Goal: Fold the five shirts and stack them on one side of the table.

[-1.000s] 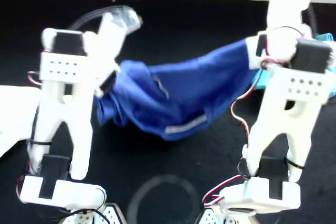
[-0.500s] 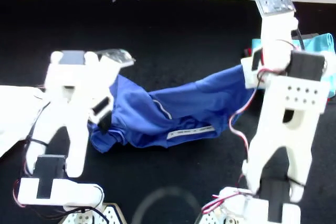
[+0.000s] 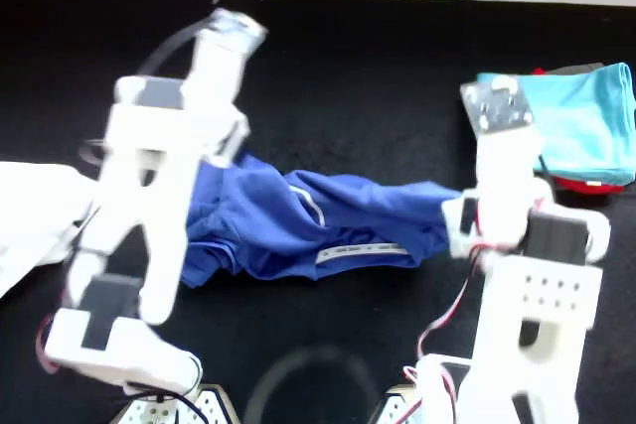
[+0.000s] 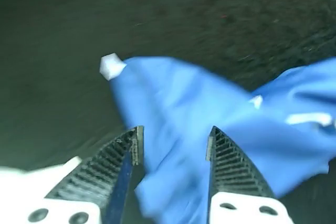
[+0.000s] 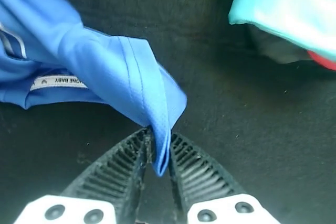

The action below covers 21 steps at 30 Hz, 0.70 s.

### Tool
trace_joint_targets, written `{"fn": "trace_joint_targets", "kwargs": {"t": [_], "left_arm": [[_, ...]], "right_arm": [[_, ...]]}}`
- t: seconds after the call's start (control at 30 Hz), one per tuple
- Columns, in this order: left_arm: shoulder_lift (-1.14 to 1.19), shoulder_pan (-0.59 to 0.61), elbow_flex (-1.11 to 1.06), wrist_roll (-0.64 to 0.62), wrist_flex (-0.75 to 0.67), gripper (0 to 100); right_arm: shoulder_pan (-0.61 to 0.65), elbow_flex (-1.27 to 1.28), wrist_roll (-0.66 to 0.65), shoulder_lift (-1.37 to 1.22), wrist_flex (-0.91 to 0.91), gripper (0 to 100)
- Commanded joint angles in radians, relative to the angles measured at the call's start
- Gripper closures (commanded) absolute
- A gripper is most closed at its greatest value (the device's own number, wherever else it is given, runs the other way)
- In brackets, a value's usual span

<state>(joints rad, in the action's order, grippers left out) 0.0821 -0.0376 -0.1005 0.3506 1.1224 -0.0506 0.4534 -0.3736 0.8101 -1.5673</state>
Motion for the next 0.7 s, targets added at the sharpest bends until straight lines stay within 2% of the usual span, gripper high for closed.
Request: {"fn": "trace_joint_targets", "kwargs": {"t": [0.0, 0.17, 0.23, 0.3, 0.4, 0.53, 0.67], "left_arm": [[0.088, -0.064, -0.01, -0.048, -0.118, 80], [0.214, -0.065, -0.019, -0.044, -0.118, 80], [0.248, -0.05, -0.018, -0.043, -0.061, 80], [0.262, -0.039, -0.013, -0.015, 0.003, 85], [0.263, -0.024, -0.015, 0.037, 0.077, 100], [0.242, 0.022, 0.004, 0.04, 0.183, 99], [0.107, 0.064, 0.062, 0.04, 0.327, 99]], "right_arm": [[-0.025, 0.11, -0.057, 0.156, 0.016, 99.3], [-0.18, 0.203, -0.133, 0.245, 0.059, 99.3], [-0.246, 0.223, -0.146, 0.245, 0.085, 99.3], [-0.288, 0.243, -0.155, 0.245, 0.122, 99.3], [-0.312, 0.272, -0.149, 0.245, 0.183, 99.3], [-0.311, 0.295, -0.129, 0.243, 0.266, 99.3], [-0.308, 0.257, -0.057, 0.153, 0.349, 99.3]]}}
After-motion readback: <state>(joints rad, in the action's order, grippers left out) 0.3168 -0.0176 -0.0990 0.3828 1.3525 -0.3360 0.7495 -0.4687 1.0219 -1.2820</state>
